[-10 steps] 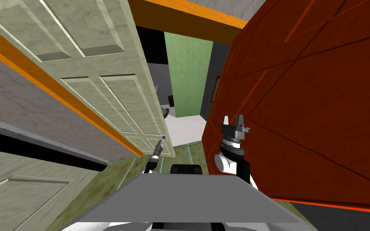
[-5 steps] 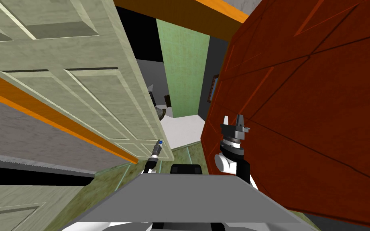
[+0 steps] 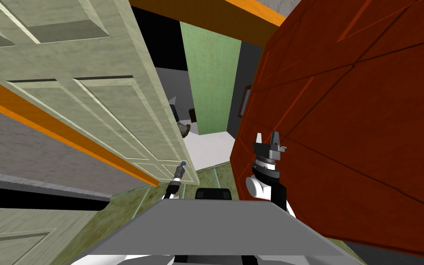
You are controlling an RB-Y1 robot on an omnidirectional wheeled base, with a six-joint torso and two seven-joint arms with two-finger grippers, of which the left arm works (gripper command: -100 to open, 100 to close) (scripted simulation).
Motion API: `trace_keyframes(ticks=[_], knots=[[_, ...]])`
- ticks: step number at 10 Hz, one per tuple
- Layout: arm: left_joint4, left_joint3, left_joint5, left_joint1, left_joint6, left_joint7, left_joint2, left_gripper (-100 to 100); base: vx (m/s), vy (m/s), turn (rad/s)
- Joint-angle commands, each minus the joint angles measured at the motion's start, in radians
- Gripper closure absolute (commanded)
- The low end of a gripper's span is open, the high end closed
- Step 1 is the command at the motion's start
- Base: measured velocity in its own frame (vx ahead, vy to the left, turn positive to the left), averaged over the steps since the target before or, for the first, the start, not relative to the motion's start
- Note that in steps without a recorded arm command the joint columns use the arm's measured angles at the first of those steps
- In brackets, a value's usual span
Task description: Pull the door open
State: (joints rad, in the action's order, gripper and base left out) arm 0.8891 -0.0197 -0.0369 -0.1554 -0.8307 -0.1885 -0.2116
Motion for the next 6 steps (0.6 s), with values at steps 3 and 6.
trace_keyframes(ticks=[3,6], knots=[[-0.014,0.013,0.004,-0.016,-0.033,-0.036,-0.036,100,-0.109,0.033,-0.140],[-0.034,0.032,0.010,-0.040,-0.083,-0.092,-0.091,100,-0.215,0.067,-0.233]])
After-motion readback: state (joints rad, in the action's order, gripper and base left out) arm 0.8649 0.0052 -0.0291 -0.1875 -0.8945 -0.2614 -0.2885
